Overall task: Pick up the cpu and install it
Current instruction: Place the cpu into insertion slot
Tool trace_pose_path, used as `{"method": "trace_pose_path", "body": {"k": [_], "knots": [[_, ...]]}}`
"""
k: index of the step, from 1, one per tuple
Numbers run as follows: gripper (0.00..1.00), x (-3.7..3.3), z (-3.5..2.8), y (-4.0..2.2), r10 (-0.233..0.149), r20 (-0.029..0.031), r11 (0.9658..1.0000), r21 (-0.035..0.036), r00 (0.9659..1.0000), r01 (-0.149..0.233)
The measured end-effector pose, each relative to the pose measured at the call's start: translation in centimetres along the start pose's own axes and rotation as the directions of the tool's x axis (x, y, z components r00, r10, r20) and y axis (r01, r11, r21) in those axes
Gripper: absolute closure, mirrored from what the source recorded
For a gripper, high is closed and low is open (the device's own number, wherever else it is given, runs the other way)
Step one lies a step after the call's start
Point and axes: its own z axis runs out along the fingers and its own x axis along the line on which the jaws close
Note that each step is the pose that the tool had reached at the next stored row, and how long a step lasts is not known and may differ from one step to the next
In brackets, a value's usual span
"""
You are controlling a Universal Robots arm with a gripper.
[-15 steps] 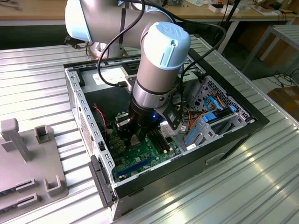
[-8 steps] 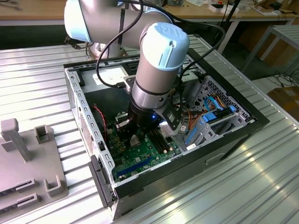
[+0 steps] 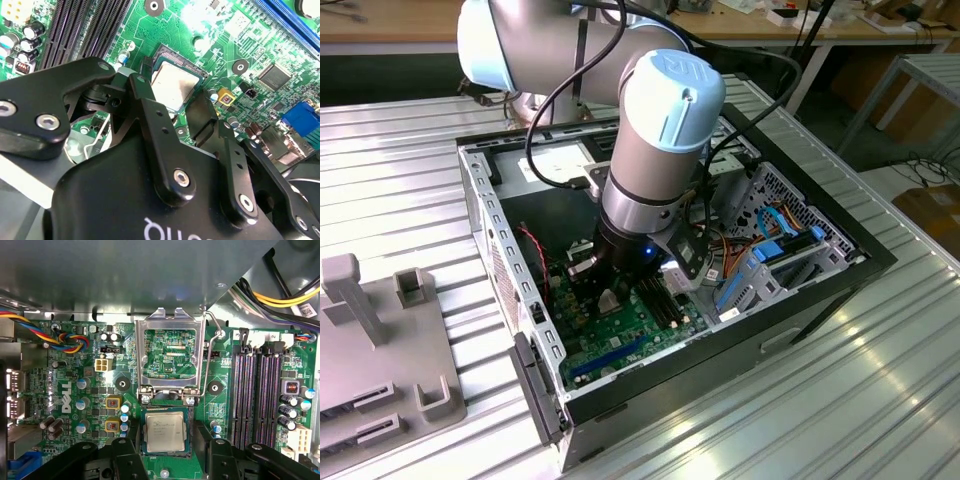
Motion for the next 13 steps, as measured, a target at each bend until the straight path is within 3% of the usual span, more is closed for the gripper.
{"method": "trace_pose_path", "body": {"k": [7,13], "knots": [[0.45,0.00,0.02,0.01,0.000,0.0001,1.0000,-0.0001,1.0000,0.000],[0.45,0.02,-0.37,0.17,0.000,0.0001,1.0000,0.0000,1.0000,0.000]]}}
